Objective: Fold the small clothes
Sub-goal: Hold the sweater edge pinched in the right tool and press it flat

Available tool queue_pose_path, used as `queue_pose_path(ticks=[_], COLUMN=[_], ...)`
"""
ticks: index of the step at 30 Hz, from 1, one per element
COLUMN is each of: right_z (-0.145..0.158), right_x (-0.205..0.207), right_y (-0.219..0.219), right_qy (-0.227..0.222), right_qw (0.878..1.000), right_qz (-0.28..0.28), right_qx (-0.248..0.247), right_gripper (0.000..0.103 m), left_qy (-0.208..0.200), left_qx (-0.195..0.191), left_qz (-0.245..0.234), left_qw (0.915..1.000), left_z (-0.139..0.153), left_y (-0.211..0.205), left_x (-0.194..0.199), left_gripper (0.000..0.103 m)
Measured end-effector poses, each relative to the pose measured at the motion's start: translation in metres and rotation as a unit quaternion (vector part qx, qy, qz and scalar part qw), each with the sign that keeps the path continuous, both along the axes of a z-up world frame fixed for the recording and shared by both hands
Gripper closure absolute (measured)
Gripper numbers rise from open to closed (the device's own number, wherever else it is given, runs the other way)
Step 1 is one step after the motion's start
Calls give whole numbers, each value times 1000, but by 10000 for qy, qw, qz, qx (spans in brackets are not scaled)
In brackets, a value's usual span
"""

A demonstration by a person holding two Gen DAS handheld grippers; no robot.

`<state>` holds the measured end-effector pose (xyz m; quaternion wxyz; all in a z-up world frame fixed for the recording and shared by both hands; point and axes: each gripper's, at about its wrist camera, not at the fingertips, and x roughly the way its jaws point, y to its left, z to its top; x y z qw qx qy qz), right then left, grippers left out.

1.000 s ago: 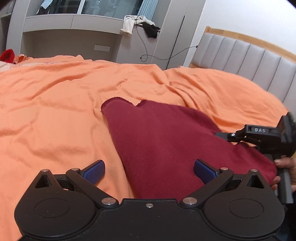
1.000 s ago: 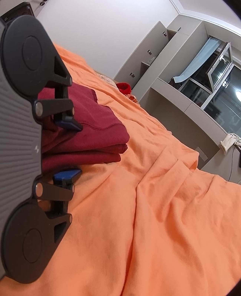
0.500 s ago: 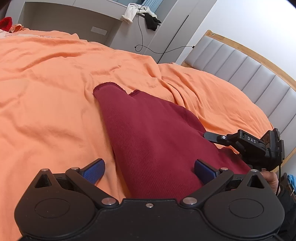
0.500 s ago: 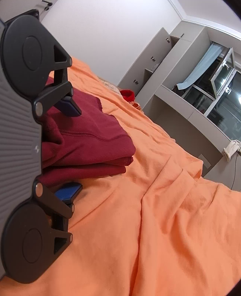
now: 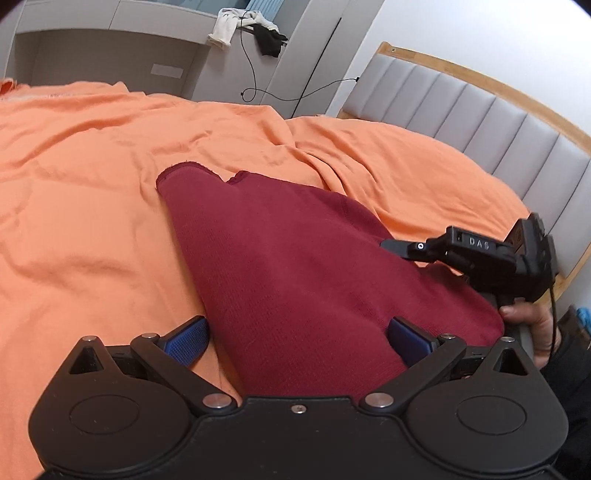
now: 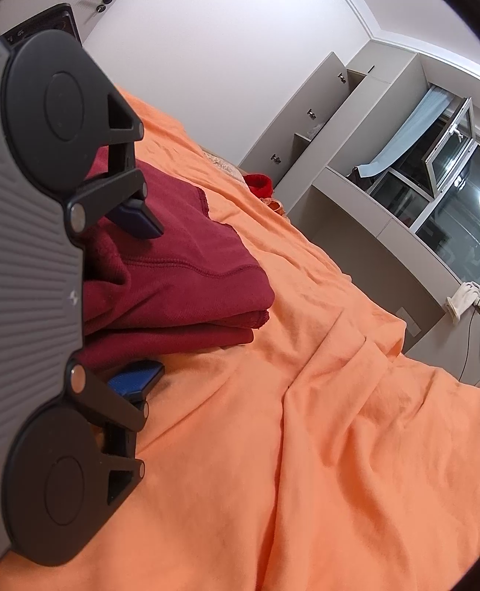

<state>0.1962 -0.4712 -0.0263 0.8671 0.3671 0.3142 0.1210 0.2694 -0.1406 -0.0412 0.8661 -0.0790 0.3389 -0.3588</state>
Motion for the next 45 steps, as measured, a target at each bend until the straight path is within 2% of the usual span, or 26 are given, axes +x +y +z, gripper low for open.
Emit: queue_pose_path(ticks=[8, 11, 13, 18, 21, 24, 29, 41, 45], right_z=[-1, -1, -1, 2, 4, 4, 3, 5, 8], right_x=[-1, -2, -2, -3, -4, -4, -4, -6, -7], right_y=[0, -3, -5, -1, 0, -1, 0, 6, 10], right_qy=[-11, -25, -38, -119, -185, -214, -212, -345, -419], right_qw=[10000, 9999, 9998, 9999, 9998, 9997, 9998, 9992, 9984], right_qz=[-45, -106, -132, -96, -79, -72, -63, -87, -60], right_qx=[73, 102, 149, -10, -58, 4, -21, -168, -367], right_gripper=[24, 33, 44, 51, 52, 53, 52, 52, 54], left_qy=[-79, -64, -35, 54, 50, 299, 306, 298, 168], left_qx=[99, 66, 10, -192, -398, -490, -280, -232, -3], left_qz=[40, 59, 57, 102, 208, 272, 264, 267, 296], left_qw=[9999, 9999, 10000, 9997, 9990, 9980, 9988, 9989, 9994], left_z=[-3, -3, -3, 0, 5, 3, 0, -2, -3], left_y=[-1, -1, 1, 8, 15, 20, 14, 16, 9], left_x=[-2, -2, -1, 3, 6, 13, 13, 13, 10], left_gripper=[0, 0, 0, 1, 1, 1, 0, 1, 1])
